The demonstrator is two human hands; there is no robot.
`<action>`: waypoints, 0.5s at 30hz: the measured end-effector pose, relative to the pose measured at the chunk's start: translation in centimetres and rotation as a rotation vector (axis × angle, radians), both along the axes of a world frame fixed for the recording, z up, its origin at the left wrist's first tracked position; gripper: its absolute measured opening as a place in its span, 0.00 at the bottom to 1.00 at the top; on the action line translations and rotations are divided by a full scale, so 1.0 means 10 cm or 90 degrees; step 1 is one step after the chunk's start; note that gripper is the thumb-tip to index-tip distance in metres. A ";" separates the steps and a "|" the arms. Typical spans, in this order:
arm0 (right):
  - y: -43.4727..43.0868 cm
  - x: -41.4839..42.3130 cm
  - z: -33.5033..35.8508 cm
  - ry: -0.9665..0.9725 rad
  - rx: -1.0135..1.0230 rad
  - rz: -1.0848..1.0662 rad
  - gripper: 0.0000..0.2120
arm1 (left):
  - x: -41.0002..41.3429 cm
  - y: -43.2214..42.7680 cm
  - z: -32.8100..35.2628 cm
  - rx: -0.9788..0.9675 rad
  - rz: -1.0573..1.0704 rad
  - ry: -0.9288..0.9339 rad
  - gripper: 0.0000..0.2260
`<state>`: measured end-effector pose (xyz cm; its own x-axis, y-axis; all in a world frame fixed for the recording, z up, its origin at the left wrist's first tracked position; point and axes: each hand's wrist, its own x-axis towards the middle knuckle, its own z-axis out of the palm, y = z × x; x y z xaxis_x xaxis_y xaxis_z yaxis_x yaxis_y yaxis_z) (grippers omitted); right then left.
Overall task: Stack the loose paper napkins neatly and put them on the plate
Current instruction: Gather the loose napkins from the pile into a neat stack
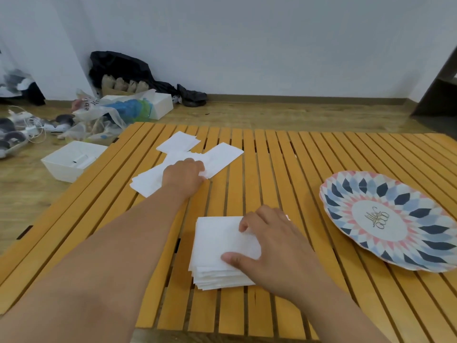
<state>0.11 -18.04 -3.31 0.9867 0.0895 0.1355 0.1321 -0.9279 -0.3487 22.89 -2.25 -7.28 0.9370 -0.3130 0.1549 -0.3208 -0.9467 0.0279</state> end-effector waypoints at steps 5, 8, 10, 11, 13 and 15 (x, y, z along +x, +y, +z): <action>0.09 0.00 -0.08 0.008 -0.017 0.009 0.25 | -0.03 -0.03 -0.01 -0.042 0.065 -0.045 0.09; 0.07 0.05 -0.13 -0.001 -0.012 -0.006 0.25 | -0.03 0.02 0.00 -0.155 0.094 -0.018 0.09; 0.05 0.05 -0.15 0.004 -0.010 -0.006 0.25 | -0.04 0.06 0.02 -0.232 0.096 -0.029 0.10; 0.04 0.06 -0.15 0.007 -0.008 -0.005 0.25 | -0.07 0.07 0.05 -0.271 0.099 -0.049 0.10; 0.02 0.07 -0.14 0.007 0.012 -0.009 0.25 | -0.18 0.09 0.20 -0.358 0.108 -0.112 0.11; 0.00 0.08 -0.10 -0.004 0.078 -0.023 0.26 | -0.35 0.10 0.43 -0.475 0.111 -0.166 0.11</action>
